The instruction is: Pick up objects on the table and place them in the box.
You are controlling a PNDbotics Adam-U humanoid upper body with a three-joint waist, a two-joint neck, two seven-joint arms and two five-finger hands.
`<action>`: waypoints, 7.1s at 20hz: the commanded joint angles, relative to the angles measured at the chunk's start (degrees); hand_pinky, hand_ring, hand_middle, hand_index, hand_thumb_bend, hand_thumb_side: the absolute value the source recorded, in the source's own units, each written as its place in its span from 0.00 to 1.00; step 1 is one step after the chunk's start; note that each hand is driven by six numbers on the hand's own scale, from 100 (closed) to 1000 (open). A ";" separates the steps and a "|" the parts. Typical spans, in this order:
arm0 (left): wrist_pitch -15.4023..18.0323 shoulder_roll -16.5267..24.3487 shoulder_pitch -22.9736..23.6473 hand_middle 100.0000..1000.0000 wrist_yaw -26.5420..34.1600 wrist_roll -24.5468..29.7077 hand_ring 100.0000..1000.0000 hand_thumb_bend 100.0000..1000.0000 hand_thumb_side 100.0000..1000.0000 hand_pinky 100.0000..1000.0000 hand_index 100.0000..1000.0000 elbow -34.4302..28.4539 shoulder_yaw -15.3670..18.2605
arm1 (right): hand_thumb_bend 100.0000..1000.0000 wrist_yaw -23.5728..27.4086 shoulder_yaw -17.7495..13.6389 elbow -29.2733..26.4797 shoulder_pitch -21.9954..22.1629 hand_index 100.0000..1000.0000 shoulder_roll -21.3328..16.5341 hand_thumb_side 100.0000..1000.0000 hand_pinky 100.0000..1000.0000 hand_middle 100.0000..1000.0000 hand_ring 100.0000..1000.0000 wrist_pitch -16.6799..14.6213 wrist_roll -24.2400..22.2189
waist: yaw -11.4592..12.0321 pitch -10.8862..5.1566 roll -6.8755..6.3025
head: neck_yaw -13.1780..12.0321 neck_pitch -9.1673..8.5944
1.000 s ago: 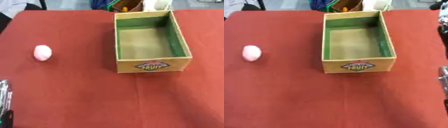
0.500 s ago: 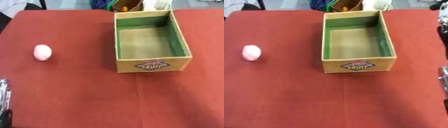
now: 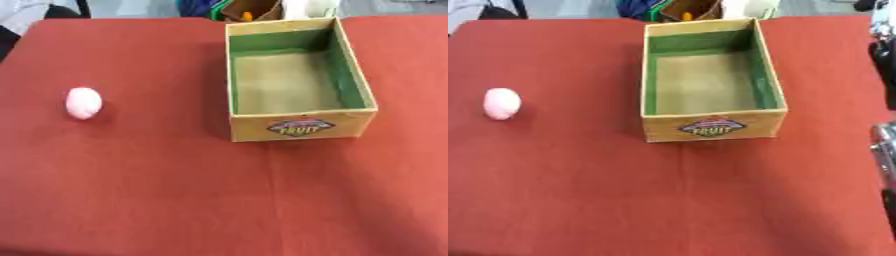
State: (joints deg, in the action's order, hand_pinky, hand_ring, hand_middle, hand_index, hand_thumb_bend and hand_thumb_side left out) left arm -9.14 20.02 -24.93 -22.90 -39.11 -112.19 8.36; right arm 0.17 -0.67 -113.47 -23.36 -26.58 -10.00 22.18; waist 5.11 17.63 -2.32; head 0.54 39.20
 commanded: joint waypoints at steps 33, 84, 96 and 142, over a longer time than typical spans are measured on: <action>2.37 19.60 -22.17 0.69 -28.10 52.12 0.71 0.49 0.92 0.57 0.89 31.77 -13.53 | 0.00 0.32 0.89 -1.12 -0.21 0.76 -1.89 0.39 0.48 0.51 0.60 0.48 -1.14 | -1.76 -0.90 -0.83 | 0.00 -1.21; 5.22 17.11 -21.60 0.65 -41.94 88.70 0.71 0.21 0.56 0.43 0.87 45.37 -13.22 | 0.00 0.45 1.28 -1.12 -0.13 0.76 -1.67 0.39 0.48 0.51 0.60 0.92 -1.77 | -2.49 -0.68 -1.09 | -1.16 -2.45; 4.54 16.60 -21.59 0.53 -40.81 85.35 0.60 0.00 0.51 0.38 0.73 44.20 -13.29 | 0.00 0.38 1.15 -1.12 0.00 0.76 -1.66 0.38 0.48 0.51 0.60 0.89 -1.63 | -2.54 -0.62 -1.01 | -0.13 -1.58; -5.43 -8.38 -37.89 0.21 -58.78 55.60 0.28 0.00 0.41 0.23 0.41 20.46 -19.02 | 0.00 2.30 2.05 -1.12 -4.04 0.76 -0.25 0.38 0.48 0.52 0.60 -0.08 -2.81 | -7.09 -0.37 -0.51 | -3.81 -2.59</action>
State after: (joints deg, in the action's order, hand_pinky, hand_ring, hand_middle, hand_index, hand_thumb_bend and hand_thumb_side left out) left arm -14.49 12.53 -61.59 -80.51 17.71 -90.15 -10.46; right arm 2.04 1.47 -113.47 -26.56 -26.38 -9.89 19.69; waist -2.08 18.38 -3.26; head -2.49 37.33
